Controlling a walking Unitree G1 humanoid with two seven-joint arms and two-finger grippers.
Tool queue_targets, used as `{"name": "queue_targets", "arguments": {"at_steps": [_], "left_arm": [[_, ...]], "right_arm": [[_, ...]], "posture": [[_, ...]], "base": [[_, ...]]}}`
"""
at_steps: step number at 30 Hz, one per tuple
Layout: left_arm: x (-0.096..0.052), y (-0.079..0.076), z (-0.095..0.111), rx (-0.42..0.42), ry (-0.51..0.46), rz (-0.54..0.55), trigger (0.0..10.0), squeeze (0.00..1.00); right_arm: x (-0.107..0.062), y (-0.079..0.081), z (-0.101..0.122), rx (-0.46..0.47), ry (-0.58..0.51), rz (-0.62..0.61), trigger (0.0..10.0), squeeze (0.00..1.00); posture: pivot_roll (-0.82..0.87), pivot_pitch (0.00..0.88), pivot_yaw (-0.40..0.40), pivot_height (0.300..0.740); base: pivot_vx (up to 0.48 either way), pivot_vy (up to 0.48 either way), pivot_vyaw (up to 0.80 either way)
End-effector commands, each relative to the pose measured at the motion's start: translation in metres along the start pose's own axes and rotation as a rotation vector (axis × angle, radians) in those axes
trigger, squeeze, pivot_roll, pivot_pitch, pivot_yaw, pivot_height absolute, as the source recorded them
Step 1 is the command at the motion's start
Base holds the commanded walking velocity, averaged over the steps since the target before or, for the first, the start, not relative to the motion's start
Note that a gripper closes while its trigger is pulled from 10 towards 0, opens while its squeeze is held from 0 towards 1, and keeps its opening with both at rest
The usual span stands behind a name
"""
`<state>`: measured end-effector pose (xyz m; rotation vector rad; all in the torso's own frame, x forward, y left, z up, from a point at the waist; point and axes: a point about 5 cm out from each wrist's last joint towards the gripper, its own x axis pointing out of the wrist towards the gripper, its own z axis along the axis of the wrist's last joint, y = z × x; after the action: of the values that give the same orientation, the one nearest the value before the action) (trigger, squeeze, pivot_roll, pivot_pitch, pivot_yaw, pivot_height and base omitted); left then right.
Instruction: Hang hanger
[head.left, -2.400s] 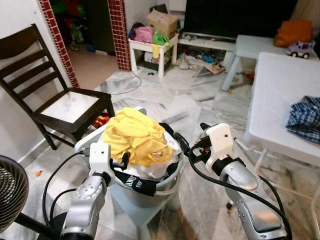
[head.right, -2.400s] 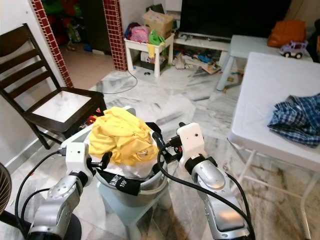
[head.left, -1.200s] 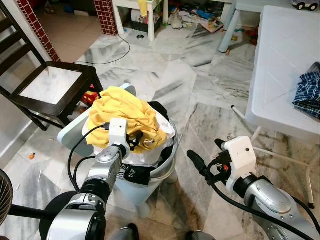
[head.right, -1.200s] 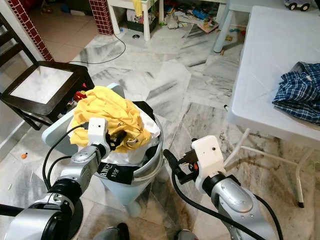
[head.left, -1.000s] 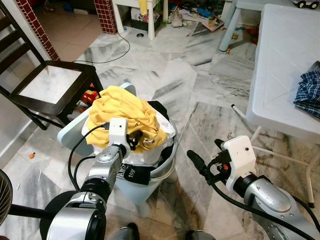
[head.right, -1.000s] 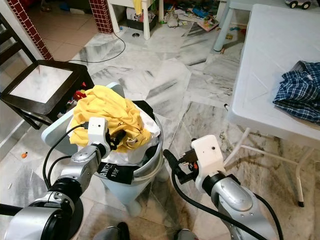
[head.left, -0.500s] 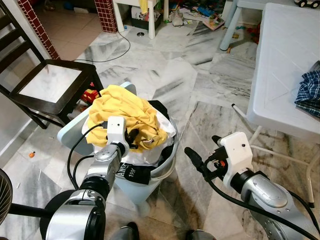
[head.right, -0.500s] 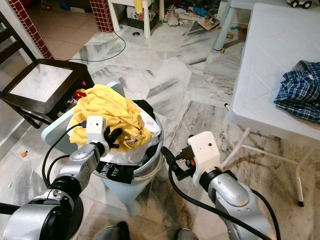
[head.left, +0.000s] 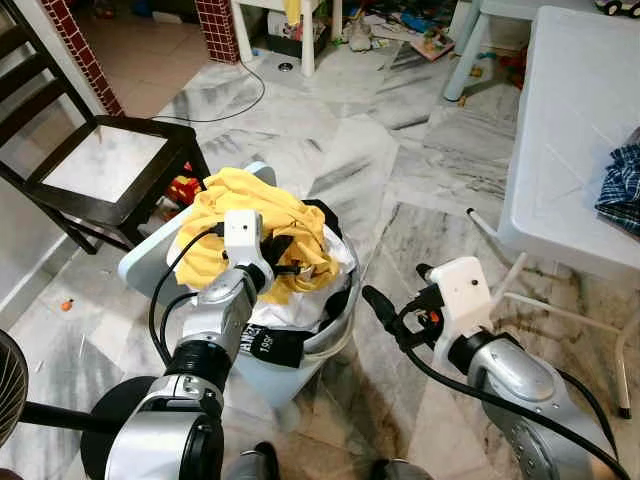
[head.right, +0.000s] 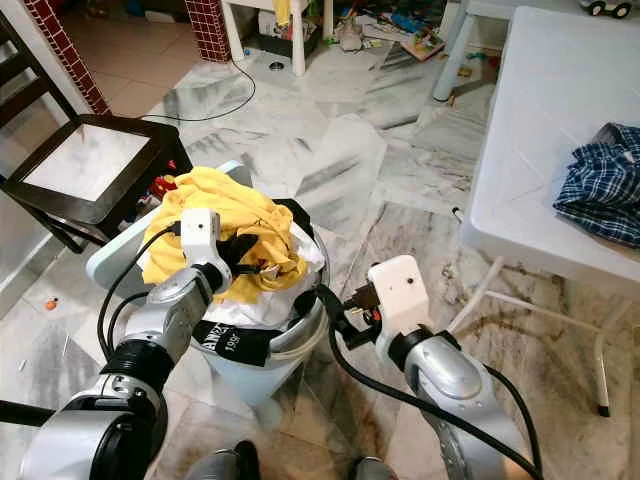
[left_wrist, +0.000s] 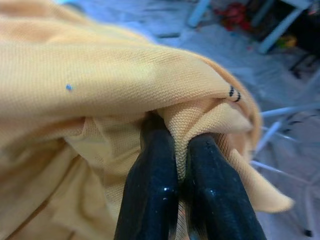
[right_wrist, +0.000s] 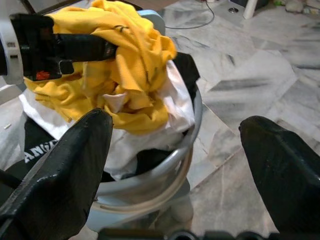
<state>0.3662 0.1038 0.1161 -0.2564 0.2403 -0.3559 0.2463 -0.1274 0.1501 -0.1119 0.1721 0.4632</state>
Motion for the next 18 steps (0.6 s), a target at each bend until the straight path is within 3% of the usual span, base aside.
{"name": "queue_targets", "arguments": {"at_steps": [1, 4, 6, 8, 11, 18], "left_arm": [[0.0, -0.011, 0.007, 0.012, 0.0, -0.065, 0.0, 0.0], [-0.001, -0.02, 0.016, 0.033, -0.008, -0.113, 0.0, 0.0], [-0.004, -0.035, 0.036, 0.049, -0.063, -0.18, 0.0, 0.0], [-0.011, -0.05, 0.063, 0.005, -0.153, -0.266, 0.0, 0.0], [-0.022, -0.064, 0.08, 0.002, -0.179, -0.37, 0.0, 0.0], [-0.051, -0.058, 0.092, 0.086, -0.182, -0.437, 0.0, 0.0]], "right_arm": [[0.001, 0.0, 0.0, -0.006, -0.004, 0.002, 10.0, 0.0], [0.002, -0.001, 0.0, -0.008, -0.007, 0.001, 10.0, 0.0], [0.003, -0.002, -0.001, -0.012, -0.01, 0.0, 10.0, 0.0], [0.005, -0.002, 0.0, -0.013, -0.015, -0.001, 10.0, 0.0], [0.007, -0.001, -0.001, -0.013, -0.018, 0.0, 10.0, 0.0], [0.01, 0.001, -0.003, -0.013, -0.023, 0.005, 10.0, 0.0]], "posture": [[-0.14, 0.16, 0.045, 0.74], [-0.14, 0.154, 0.044, 0.74], [-0.14, 0.146, 0.047, 0.74], [-0.14, 0.146, 0.047, 0.74], [-0.13, 0.141, 0.046, 0.74], [-0.11, 0.126, 0.043, 0.74]], "base": [[0.0, 0.0, 0.0], [0.0, 0.0, 0.0], [0.0, 0.0, 0.0], [0.0, 0.0, 0.0], [0.0, 0.0, 0.0], [0.0, 0.0, 0.0]]}}
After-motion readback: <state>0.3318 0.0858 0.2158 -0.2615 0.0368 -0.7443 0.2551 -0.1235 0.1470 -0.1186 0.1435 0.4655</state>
